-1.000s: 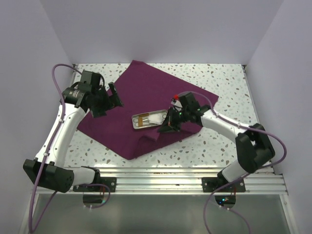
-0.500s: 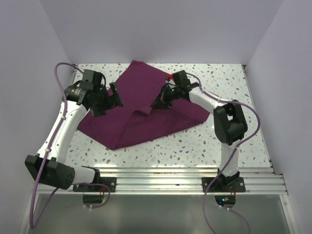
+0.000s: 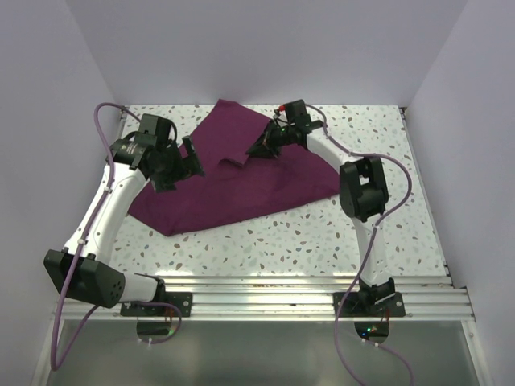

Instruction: Prepare the surgical pack

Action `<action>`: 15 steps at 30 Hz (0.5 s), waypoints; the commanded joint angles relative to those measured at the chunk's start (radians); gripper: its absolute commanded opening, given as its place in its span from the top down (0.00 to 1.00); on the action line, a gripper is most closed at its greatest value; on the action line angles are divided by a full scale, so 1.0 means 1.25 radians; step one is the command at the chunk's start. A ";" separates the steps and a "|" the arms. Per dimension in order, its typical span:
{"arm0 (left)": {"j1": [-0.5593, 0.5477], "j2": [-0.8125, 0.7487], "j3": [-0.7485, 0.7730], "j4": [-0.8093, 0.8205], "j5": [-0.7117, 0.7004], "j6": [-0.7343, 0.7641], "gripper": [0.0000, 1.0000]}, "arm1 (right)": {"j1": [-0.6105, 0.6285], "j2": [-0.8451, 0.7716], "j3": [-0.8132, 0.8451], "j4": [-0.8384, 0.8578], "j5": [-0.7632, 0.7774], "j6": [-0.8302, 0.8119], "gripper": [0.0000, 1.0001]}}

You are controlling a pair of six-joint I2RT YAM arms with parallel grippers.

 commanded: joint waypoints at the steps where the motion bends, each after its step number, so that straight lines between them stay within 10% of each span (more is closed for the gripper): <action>1: 0.005 -0.008 0.009 0.008 0.001 0.018 0.00 | -0.006 0.034 0.075 -0.003 -0.026 0.026 1.00; 15: 0.005 0.001 -0.002 0.014 0.007 0.012 0.00 | -0.023 0.128 0.187 0.009 -0.029 0.058 1.00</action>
